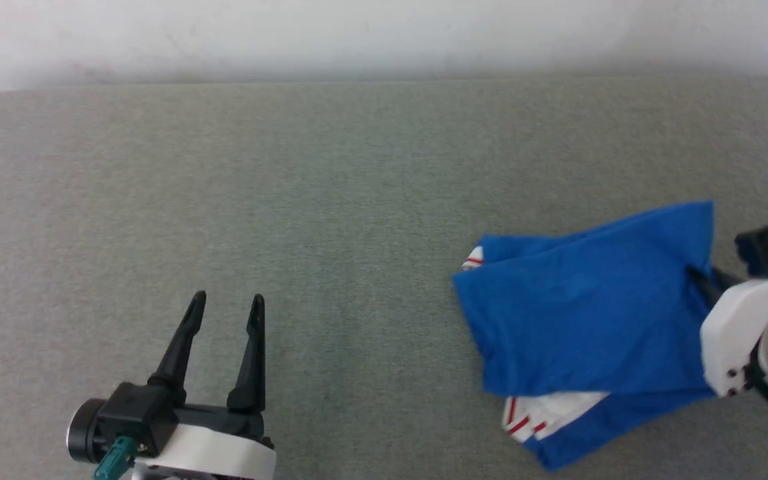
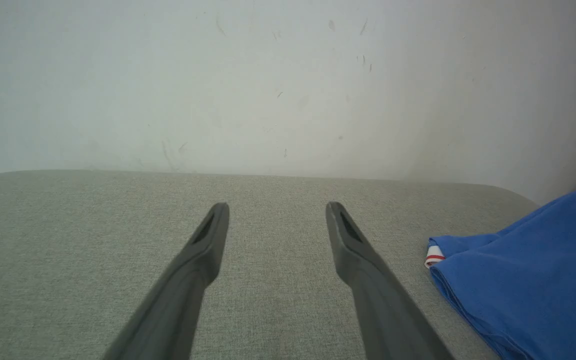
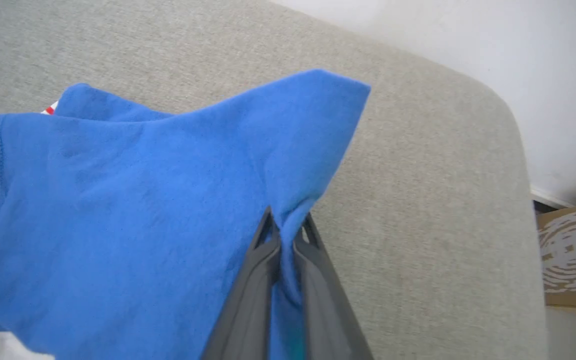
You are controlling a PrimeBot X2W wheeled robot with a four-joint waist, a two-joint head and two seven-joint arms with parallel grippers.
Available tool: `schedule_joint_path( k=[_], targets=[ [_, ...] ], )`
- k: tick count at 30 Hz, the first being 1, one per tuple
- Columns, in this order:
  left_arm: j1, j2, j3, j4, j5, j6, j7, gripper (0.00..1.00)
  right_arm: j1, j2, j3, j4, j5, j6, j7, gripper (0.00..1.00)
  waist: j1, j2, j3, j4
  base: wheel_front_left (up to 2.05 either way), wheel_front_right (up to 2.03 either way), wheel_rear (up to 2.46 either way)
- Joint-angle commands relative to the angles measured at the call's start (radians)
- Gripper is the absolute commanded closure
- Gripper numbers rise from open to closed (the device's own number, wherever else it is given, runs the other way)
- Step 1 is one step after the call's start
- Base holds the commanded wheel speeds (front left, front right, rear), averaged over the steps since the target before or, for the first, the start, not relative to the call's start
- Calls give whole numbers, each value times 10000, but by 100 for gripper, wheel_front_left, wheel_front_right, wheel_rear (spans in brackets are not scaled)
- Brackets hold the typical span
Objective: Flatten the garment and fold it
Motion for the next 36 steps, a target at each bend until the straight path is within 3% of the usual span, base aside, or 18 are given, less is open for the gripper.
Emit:
schedule_joint_path(
  k=[1, 8, 20, 30, 36],
  targets=[
    [-273, 81, -17, -75, 114, 61, 36, 0, -461, -407, 99, -24, 48, -11, 68, 100, 0, -2, 421, -577, 0, 0, 0],
    [-739, 246, -35, -236, 292, 102, 246, 0, -1846, -1605, 690, 279, 258, -11, 39, 100, 0, -2, 1202, -1558, 0, 0, 0],
    [-1662, 789, 38, -670, 695, 115, 855, 0, -3643, -2788, 1132, 1601, 170, -11, -789, 100, 0, -2, 2540, -2696, 0, 0, 0],
    [-2145, 1009, 8, -886, 886, 107, 1076, 0, -4372, -3031, 762, 3129, -121, -11, -1623, 100, 0, -2, 3330, -2882, 0, 0, 0],
    [-2386, 1030, 159, -1213, 990, 314, 1026, 0, -4728, -2917, 704, 4093, -251, -11, -2141, 100, 0, -2, 3768, -2853, 0, 0, 0]
  ],
)
